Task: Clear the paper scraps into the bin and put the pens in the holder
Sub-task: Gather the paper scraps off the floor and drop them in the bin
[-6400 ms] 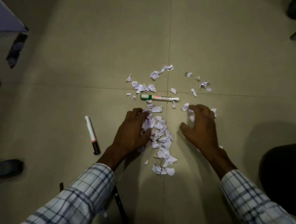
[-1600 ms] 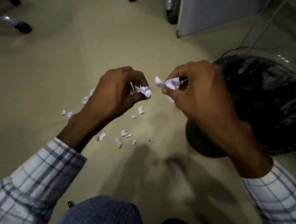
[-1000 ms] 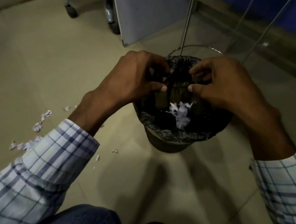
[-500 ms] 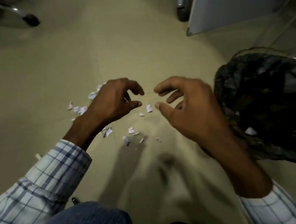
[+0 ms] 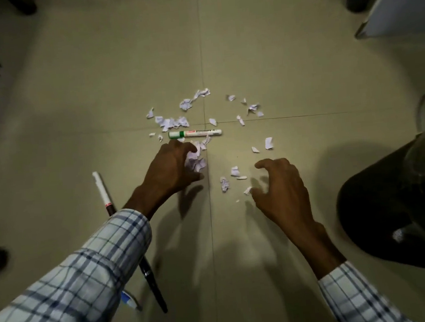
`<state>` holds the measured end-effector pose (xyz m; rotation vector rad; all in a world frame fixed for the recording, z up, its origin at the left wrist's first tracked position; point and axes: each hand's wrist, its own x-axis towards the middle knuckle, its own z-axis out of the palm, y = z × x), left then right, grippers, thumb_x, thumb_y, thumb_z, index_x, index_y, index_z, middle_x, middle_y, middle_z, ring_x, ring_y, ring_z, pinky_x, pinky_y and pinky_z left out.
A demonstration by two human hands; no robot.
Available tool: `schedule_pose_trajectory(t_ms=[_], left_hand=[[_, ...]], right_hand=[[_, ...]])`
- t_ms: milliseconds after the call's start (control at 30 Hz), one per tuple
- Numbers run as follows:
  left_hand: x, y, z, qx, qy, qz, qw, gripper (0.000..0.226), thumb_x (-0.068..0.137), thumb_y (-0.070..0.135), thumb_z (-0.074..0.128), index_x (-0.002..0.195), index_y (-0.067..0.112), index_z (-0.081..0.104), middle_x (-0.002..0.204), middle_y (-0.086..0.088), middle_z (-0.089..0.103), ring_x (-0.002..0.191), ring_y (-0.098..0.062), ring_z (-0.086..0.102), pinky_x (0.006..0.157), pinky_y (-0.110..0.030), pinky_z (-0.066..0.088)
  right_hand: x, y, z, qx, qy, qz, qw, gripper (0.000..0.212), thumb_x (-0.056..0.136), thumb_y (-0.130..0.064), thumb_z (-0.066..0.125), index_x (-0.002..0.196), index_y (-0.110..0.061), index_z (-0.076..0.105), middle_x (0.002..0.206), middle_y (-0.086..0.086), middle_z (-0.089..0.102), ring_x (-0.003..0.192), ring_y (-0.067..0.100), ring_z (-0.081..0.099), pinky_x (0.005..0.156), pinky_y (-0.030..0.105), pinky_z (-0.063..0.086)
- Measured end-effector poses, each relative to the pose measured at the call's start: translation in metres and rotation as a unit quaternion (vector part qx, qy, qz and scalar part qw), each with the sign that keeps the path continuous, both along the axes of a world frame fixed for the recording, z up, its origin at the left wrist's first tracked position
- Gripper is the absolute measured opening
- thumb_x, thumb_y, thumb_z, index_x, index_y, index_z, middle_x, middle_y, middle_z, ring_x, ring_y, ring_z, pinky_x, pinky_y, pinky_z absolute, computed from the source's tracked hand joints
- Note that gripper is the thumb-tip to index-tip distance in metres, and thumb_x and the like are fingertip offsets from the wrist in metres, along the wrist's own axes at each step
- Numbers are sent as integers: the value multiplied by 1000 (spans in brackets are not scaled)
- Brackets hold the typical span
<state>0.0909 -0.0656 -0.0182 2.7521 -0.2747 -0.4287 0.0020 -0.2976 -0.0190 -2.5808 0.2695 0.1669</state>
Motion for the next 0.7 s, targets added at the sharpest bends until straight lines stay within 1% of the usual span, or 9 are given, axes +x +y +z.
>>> schedule_pose_trajectory(t_ms=[100, 200, 267, 367, 433, 500, 533, 633, 700], left_hand=[[5, 3, -12, 24, 4, 18, 1000, 96, 66, 55, 81, 144, 20, 40, 149, -9, 40, 131, -30, 41, 104, -40, 40], [12, 4, -19, 13, 8, 44, 999, 103, 66, 54, 82, 149, 20, 33, 153, -9, 34, 137, -30, 34, 108, -40, 37], [11, 2, -24, 7, 9, 46, 999, 98, 68, 51, 82, 148, 18, 34, 152, -11, 35, 135, -31, 36, 108, -39, 37], [3, -6, -34, -23, -4, -8, 1000, 81, 74, 45, 79, 141, 17, 45, 145, -11, 42, 127, -28, 42, 105, -38, 43], [2, -7, -36, -50, -5, -18, 999, 71, 78, 45, 75, 139, 20, 49, 143, -8, 45, 124, -25, 46, 103, -32, 43], [10, -3, -34, -66, -33, -4, 997, 59, 83, 41, 71, 135, 20, 54, 138, -8, 51, 120, -25, 51, 98, -33, 44], [16, 0, -31, -71, -59, 1, 996, 51, 85, 36, 70, 131, 18, 58, 134, -8, 55, 116, -26, 54, 96, -35, 46], [38, 10, -26, -68, -131, 8, 989, 33, 88, 26, 63, 119, 17, 63, 119, -5, 62, 103, -24, 57, 85, -31, 46], [50, 9, -25, -60, -146, 3, 987, 30, 87, 26, 62, 116, 19, 63, 115, -2, 61, 99, -20, 56, 80, -31, 46]], right_hand=[[-10, -12, -21, -1, 25, -33, 999, 59, 75, -24, 77, 130, -24, 54, 130, 5, 50, 121, 25, 46, 87, 32, 45], [-15, -20, -35, 22, 16, -62, 998, 57, 75, -11, 74, 130, -17, 56, 128, 9, 49, 117, 26, 48, 84, 22, 36], [-14, -16, -42, 48, -7, -69, 996, 56, 75, -4, 73, 128, -16, 59, 126, 8, 48, 110, 25, 53, 84, 21, 38], [-3, 4, -50, 92, -40, -35, 994, 53, 75, 3, 74, 123, -16, 62, 122, 5, 52, 102, 24, 60, 86, 23, 48], [9, 18, -50, 130, -57, 2, 990, 52, 74, 4, 76, 120, -17, 64, 119, 3, 56, 99, 17, 61, 86, 11, 45], [21, 27, -46, 159, -71, 19, 985, 52, 73, 5, 76, 119, -15, 65, 115, 3, 59, 90, 8, 58, 82, -4, 35], [25, 28, -43, 166, -76, 19, 983, 51, 72, 6, 76, 119, -13, 65, 112, 2, 59, 85, 6, 56, 79, -6, 33], [34, 27, -42, 176, -109, 19, 978, 48, 73, 4, 77, 116, -13, 66, 109, -3, 55, 84, 9, 59, 84, -3, 34], [37, 26, -45, 176, -125, 22, 976, 41, 78, -3, 76, 115, -16, 66, 111, -3, 57, 101, 24, 64, 95, 19, 47]])
